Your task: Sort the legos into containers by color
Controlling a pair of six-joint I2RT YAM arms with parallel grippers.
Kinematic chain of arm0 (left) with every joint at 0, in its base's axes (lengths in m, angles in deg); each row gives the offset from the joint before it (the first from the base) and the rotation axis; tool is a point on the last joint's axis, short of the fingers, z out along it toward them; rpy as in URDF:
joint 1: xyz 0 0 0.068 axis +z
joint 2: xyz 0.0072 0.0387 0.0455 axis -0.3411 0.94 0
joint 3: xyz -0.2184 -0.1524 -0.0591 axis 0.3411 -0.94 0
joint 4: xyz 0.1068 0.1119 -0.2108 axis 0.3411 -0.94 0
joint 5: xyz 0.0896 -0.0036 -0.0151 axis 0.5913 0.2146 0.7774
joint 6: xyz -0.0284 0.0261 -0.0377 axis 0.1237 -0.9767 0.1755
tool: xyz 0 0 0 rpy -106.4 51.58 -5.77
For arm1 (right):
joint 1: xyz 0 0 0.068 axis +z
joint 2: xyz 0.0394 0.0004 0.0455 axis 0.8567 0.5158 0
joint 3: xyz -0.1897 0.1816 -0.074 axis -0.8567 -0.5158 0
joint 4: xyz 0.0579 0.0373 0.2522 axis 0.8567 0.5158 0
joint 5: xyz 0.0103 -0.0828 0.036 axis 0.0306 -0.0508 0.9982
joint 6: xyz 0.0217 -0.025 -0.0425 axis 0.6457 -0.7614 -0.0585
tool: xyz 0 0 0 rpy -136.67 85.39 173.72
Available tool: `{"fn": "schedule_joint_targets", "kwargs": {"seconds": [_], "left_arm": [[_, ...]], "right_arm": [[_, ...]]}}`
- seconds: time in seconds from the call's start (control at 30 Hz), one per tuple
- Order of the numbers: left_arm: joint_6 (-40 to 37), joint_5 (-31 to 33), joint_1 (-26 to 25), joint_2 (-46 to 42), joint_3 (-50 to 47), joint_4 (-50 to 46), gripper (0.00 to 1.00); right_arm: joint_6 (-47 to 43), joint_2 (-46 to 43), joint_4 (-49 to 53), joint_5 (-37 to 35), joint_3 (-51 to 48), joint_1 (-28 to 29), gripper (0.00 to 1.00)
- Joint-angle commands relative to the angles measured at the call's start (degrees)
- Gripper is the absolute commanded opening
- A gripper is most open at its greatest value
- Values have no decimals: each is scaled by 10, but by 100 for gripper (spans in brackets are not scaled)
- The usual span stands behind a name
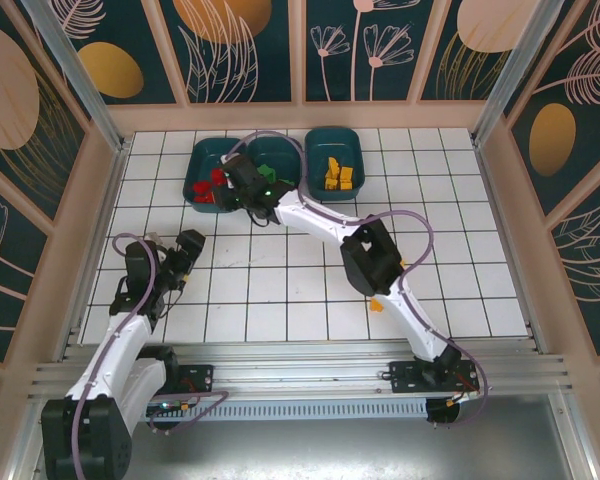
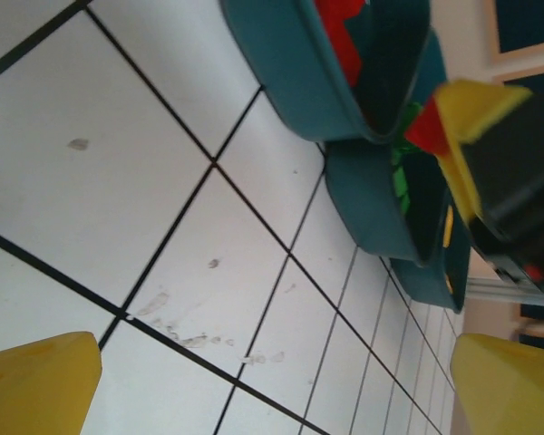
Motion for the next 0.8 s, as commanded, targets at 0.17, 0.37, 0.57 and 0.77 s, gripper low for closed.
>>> {"fn": "schedule_joint_targets", "kwargs": {"seconds": [0.17, 0.37, 0.57, 0.77], "left_arm": [[-27, -58, 3, 2, -12, 6, 99], [-42, -79, 3, 5, 9, 20, 98], [-35, -127, -6, 21, 16, 82, 97], [-61, -62, -161, 70, 52, 129, 95]], "right_arm": [[-32, 65, 70, 14, 162, -18, 68], [-54, -8, 74, -5, 150, -17, 70], [-48, -188, 71, -93, -105, -10, 68], [114, -457, 39, -187, -552, -42, 70]]}}
